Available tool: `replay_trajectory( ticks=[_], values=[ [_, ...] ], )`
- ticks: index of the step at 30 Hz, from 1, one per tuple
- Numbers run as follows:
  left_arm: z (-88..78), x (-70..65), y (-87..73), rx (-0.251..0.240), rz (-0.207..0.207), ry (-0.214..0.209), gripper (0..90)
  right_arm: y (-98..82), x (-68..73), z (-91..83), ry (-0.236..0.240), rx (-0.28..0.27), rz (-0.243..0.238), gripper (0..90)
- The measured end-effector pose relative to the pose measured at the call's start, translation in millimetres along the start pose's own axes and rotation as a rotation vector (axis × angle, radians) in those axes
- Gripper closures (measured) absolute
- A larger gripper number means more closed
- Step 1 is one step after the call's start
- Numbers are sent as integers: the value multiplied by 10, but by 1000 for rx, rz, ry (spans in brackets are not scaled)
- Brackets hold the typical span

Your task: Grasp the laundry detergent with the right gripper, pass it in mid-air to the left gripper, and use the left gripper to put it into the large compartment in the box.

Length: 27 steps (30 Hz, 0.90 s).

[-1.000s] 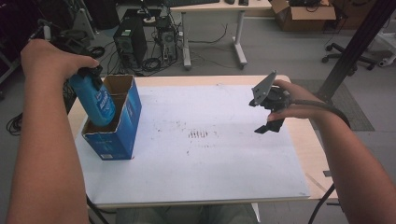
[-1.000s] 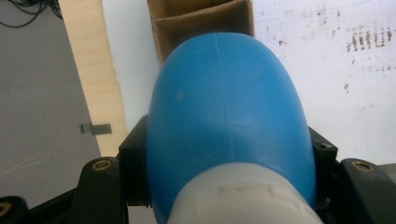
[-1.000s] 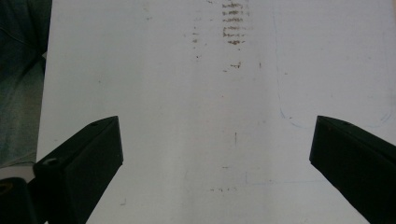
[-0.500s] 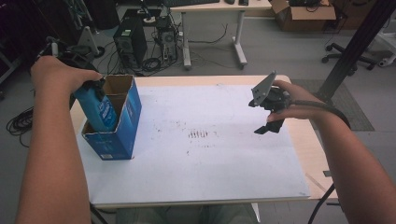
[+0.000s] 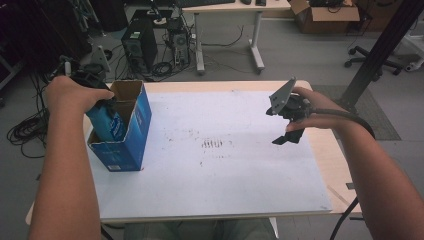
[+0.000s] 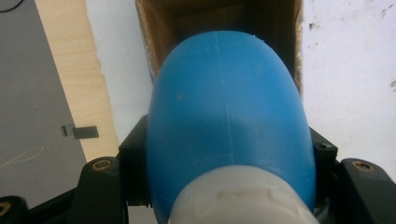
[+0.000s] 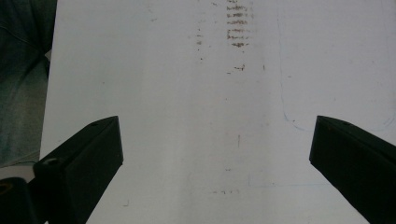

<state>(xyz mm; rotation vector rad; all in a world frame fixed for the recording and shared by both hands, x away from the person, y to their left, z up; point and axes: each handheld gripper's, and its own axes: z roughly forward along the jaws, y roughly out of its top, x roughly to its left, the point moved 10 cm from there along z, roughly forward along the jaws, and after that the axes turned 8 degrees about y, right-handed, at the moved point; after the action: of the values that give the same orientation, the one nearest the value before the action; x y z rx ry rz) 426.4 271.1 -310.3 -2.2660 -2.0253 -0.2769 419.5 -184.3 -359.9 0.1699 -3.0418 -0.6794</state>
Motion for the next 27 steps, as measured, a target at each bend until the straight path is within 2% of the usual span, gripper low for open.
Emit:
replay_trajectory(
  ticks=[27],
  values=[
    [461,-126,29,13,37,-13,378,-15,17,50,10,3,2,28]
  ],
)
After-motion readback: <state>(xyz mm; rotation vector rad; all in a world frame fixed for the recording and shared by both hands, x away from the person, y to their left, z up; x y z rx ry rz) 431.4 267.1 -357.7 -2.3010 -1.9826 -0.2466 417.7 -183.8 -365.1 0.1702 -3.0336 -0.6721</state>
